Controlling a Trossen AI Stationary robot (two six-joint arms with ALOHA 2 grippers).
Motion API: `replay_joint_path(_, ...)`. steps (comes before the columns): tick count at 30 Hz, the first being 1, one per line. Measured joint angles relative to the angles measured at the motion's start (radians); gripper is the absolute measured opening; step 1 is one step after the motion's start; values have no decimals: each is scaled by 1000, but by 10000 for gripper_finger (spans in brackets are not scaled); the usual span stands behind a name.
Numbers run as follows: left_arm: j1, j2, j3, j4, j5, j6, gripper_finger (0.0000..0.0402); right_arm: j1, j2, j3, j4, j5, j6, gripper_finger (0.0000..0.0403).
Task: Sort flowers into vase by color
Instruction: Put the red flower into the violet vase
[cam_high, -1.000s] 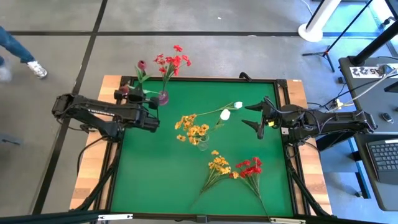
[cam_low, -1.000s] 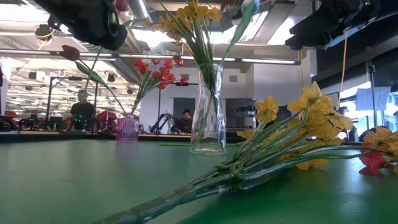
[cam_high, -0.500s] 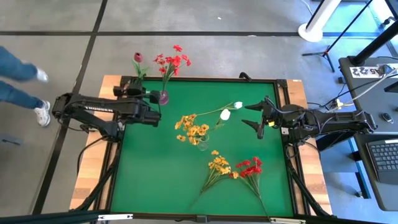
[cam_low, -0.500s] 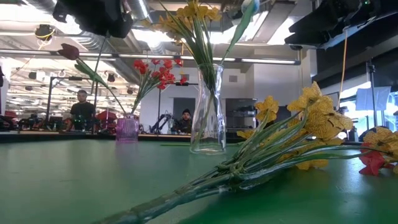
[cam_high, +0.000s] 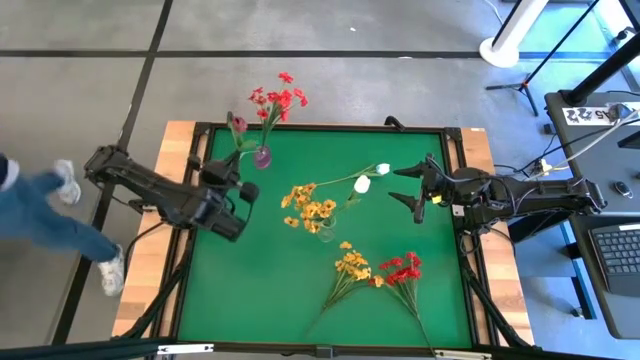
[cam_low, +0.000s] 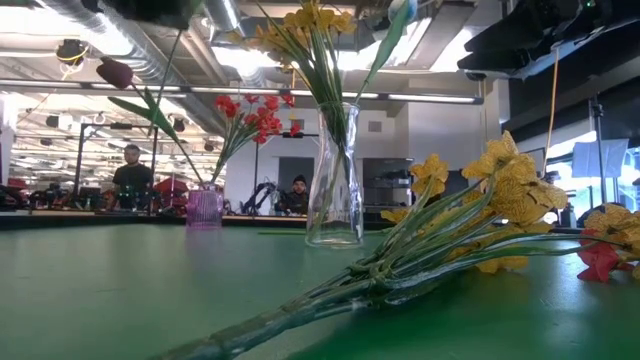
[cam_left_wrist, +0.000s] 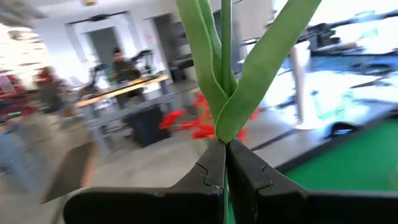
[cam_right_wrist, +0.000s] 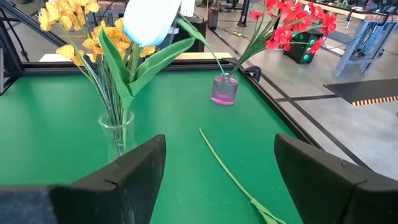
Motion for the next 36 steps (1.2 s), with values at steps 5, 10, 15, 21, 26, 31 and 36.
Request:
replay_joint_path(5, -155, 0, 23, 33, 0, 0, 0, 0, 0, 0, 15, 0, 0, 298)
replay_joint_path(10, -275, 0, 65, 62, 1, 1, 0, 0, 0, 0, 39, -10, -3, 298)
replay_joint_path(15, -372, 4, 79, 244, 10, 174, 0, 0, 0, 0, 41, -15, -4, 298)
replay_joint_path(21, -292, 108, 11, 585, 145, 510, 0, 0, 0, 0, 49, -15, -4, 298)
replay_joint_path(26, -152, 224, -23, 953, 346, 819, 0, 0, 0, 0, 53, -27, 0, 298)
replay_joint_path(31, -65, 226, -25, 1500, 716, 1361, 0, 0, 0, 0, 51, -27, 0, 298)
replay_joint_path(36, -49, 82, -25, 1720, 732, 1693, 0, 0, 0, 0, 49, -59, 23, 298)
